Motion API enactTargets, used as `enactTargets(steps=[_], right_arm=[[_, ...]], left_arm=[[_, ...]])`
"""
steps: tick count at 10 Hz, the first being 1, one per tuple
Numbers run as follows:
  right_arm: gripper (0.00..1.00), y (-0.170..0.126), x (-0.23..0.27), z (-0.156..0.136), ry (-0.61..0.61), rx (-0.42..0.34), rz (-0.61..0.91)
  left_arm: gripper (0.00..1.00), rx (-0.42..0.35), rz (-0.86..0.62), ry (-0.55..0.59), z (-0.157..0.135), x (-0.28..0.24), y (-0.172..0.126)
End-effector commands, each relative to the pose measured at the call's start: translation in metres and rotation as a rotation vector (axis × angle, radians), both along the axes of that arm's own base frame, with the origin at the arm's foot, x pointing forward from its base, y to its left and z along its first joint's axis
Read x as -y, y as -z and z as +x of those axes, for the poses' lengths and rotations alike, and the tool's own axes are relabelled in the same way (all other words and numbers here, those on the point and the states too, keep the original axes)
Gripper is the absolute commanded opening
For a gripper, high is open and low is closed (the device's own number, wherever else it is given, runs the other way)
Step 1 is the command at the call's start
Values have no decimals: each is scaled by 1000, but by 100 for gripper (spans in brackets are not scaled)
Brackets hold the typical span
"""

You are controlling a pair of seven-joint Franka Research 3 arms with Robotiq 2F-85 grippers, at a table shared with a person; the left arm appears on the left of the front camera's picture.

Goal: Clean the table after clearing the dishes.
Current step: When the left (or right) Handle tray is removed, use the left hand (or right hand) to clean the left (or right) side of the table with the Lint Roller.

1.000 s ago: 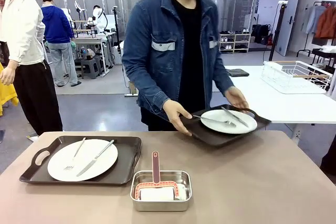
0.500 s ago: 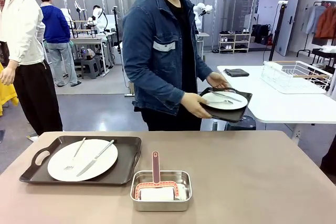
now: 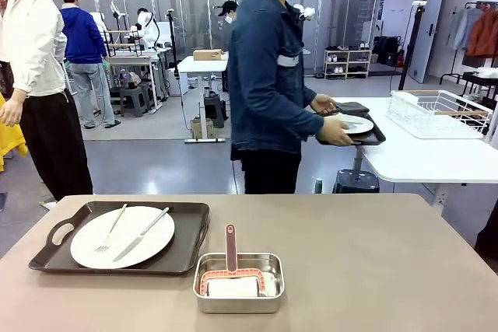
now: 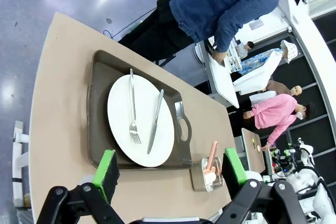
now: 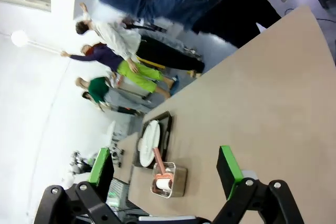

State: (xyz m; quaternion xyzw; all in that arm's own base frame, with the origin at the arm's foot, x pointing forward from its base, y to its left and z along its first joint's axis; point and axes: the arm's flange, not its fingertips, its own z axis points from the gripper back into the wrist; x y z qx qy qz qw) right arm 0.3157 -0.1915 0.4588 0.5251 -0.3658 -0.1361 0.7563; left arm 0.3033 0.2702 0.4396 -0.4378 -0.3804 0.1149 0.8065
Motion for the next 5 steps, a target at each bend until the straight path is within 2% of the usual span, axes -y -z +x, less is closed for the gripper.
enactTargets(steps=[1, 4, 5], right_arm=[[100, -39, -60, 45, -56, -83, -181], [100, -75, -155, 125, -230, -160, -385], [100, -81, -193, 154, -307, -209, -490]], left_arm=[[100, 18, 2, 9, -2, -3, 0], [100, 18, 2, 9, -2, -3, 0], [100, 18, 2, 9, -2, -3, 0]])
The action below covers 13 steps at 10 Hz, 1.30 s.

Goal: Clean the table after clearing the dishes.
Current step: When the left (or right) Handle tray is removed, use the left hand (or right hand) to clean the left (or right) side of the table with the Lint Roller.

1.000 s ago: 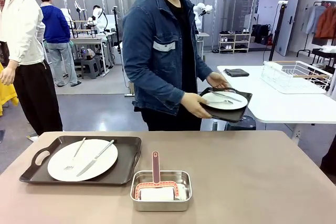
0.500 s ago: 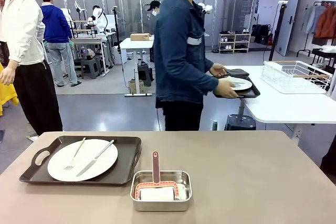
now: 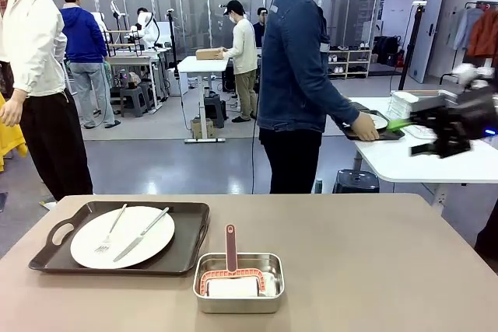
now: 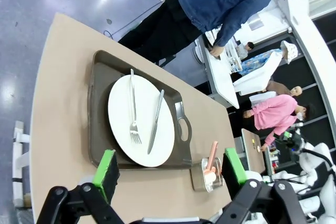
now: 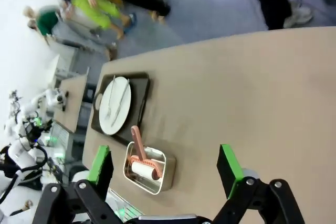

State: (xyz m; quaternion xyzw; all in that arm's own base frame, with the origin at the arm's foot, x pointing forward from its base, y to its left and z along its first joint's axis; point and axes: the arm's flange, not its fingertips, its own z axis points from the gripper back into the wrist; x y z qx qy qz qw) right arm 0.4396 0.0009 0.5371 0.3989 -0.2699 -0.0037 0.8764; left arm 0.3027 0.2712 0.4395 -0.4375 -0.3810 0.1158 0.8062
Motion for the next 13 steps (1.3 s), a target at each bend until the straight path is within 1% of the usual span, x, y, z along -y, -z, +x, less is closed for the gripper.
enactTargets(steps=[1, 3, 5, 6, 8, 11, 12, 13], right_arm=[[100, -4, -31, 53, -121, -114, -209], [100, -7, -102, 90, -273, -133, -321], [100, 7, -184, 121, -434, -162, -456], [100, 15, -213, 135, -495, -181, -533], [100, 35, -268, 156, -638, -226, -618], [100, 69, -337, 168, -847, -287, -724], [100, 82, -362, 168, -925, -312, -715], [100, 95, -384, 168, -991, -326, -741]], left_arm=[[100, 18, 2, 12, -2, -2, 0], [100, 18, 2, 12, -2, -2, 0], [100, 18, 2, 12, -2, -2, 0], [100, 18, 2, 12, -2, -2, 0], [100, 18, 2, 12, -2, -2, 0], [100, 18, 2, 12, -2, -2, 0], [100, 18, 2, 12, -2, -2, 0], [100, 18, 2, 12, -2, -2, 0]])
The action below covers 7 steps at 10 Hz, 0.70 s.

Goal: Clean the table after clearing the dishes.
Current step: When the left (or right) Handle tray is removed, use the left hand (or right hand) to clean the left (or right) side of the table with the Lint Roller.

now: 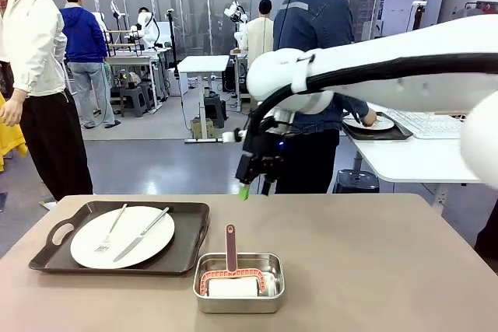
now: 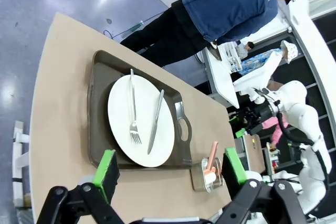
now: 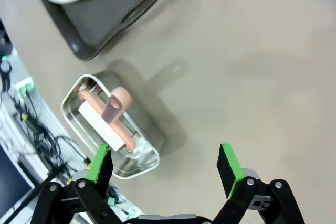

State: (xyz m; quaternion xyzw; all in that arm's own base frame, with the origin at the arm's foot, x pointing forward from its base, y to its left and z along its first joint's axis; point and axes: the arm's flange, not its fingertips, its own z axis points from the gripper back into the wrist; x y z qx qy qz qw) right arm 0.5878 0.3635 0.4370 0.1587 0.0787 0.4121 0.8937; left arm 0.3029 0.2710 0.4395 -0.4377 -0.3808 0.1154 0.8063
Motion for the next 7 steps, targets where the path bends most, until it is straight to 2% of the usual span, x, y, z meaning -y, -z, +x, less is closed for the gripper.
enactTargets(steps=[1, 3, 7], right_arm=[[100, 7, -41, 18, -117, -50, -61], [100, 25, -70, 18, -210, -85, -61], [100, 54, -93, 14, -407, -241, -19]], left_arm=[[100, 18, 2, 11, -2, -2, 0], [100, 18, 2, 11, -2, -2, 0], [100, 18, 2, 11, -2, -2, 0]])
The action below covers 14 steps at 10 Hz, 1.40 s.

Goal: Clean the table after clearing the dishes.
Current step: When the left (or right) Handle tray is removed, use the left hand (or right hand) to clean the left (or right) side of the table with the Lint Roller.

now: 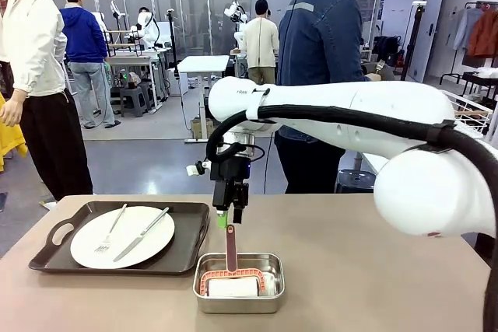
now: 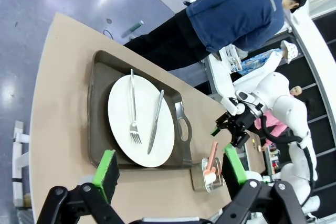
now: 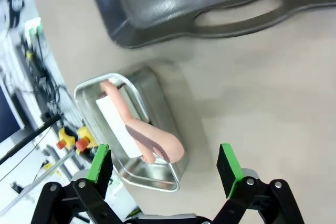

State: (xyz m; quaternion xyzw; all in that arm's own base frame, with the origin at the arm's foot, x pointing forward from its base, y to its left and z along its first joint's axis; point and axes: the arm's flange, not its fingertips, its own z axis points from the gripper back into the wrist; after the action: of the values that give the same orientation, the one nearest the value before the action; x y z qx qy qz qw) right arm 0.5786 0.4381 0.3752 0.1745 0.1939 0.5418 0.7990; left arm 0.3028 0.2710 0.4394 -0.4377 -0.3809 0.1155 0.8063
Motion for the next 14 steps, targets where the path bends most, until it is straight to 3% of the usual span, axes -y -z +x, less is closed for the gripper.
enactTargets(steps=[1, 3, 4, 5, 11, 14], right_arm=[[100, -1, -25, 21, -94, -88, 14], [100, 3, -36, 14, -142, -126, 64], [100, -1, -34, 9, -159, -125, 96], [100, 16, -10, -9, -109, -93, 34], [100, 17, -8, -6, -117, -101, 48], [100, 31, -25, -4, -290, -79, -51]], left_arm=[[100, 18, 2, 11, -2, -2, 0], [100, 18, 2, 11, -2, -2, 0], [100, 18, 2, 11, -2, -2, 0], [100, 18, 2, 11, -2, -2, 0], [100, 18, 2, 11, -2, -2, 0], [100, 18, 2, 11, -2, -2, 0]])
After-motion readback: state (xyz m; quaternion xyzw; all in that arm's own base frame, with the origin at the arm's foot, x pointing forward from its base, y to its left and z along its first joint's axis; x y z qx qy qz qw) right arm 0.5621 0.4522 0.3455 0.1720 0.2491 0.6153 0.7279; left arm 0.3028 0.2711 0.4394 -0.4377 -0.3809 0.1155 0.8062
